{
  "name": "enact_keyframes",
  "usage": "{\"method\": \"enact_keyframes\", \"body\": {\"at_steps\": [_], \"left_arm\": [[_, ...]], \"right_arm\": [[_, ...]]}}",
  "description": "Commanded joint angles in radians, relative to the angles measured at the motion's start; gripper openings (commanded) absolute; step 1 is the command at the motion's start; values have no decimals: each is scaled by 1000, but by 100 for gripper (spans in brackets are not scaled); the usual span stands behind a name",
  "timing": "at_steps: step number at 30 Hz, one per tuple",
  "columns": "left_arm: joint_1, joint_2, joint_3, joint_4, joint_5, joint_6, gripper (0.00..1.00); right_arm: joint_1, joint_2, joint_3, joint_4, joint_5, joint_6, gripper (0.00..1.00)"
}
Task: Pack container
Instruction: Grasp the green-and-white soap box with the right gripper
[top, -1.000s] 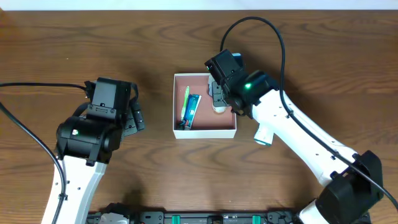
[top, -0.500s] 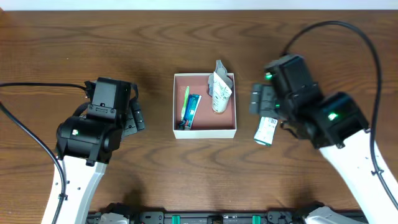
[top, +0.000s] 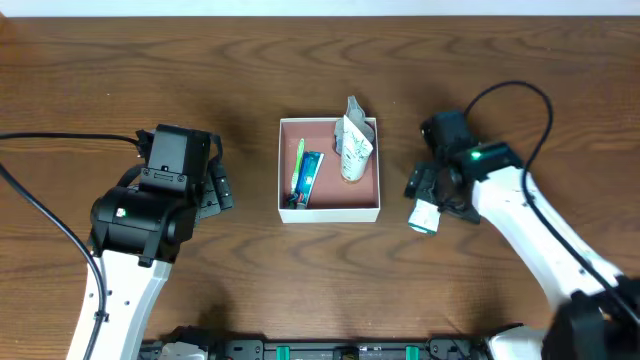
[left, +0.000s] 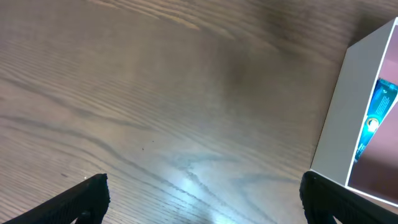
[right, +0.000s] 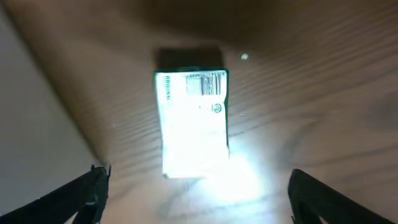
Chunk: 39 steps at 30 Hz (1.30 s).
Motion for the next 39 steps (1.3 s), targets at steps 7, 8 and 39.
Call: {"method": "enact_keyframes", "body": {"at_steps": [7, 8, 39], "left_arm": [[4, 2, 5, -3, -12, 9, 98], [4, 2, 5, -3, -12, 9, 98], [4, 2, 5, -3, -12, 9, 98]], "right_arm": [[-15, 129, -63, 141, -21, 48, 84], [-16, 146, -67, 158, -22, 48, 82], [74, -162, -69, 113, -39, -83, 19]]}}
